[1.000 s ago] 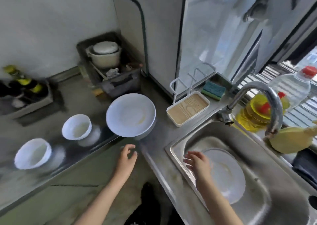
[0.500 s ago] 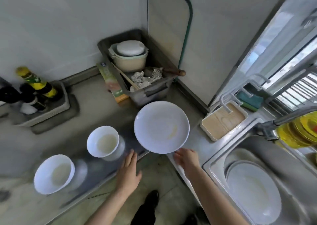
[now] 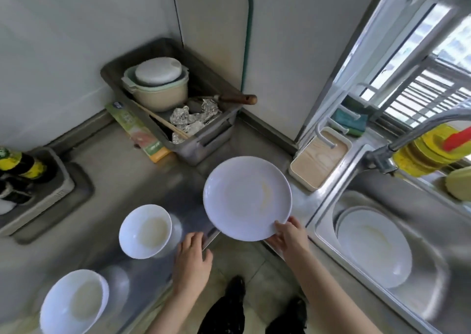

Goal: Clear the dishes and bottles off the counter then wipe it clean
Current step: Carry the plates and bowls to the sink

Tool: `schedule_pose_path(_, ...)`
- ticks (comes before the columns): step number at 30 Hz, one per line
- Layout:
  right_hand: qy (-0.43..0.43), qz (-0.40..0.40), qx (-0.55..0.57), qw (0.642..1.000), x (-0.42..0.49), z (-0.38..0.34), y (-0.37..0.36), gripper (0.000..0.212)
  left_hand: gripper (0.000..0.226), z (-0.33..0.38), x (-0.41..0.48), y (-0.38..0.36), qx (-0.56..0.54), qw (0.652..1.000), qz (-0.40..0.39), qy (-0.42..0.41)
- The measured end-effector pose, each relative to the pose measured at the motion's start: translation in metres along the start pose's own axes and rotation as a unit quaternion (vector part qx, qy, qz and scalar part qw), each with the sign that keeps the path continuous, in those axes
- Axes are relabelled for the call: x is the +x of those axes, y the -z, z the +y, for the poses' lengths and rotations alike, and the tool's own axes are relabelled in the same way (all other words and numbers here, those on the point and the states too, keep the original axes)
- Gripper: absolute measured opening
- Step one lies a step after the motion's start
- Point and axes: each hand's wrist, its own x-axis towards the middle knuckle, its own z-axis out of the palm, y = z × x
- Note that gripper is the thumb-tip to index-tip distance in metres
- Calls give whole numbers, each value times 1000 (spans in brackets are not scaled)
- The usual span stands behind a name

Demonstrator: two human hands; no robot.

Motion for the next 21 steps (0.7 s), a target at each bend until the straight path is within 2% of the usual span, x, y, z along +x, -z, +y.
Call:
schedule_pose_path(3,19,16,17,1000,-15,-3,46,23,38,5,11,8,17,1000,6,-22)
schedule_pose_path(6,61,37,30,997,-30,-6,94,21,38,41,22,6,-7,995,2,-101)
schedule_pose_path(8,77,56,62,994,-34,-5,125,19,41,81,25,-6,-36,986,-37,-160)
schedule_pose_path(11,91,101,133,982,-37,-3,167,21,47,143,20,-37,-75,969,-134,-196)
schedule_pose_path(16,109,176,215,954,-31,-3,242,25,59,208,-3,-92,-29,944,-209,-252)
schedule_pose_path(19,89,216,217,948,-14,-10,291,26,69,229,-10,-121,28,941,-199,-274)
schedule_pose_path(21,73,239,206,946,5,-20,323,27,85,234,-15,-138,81,945,-190,-255)
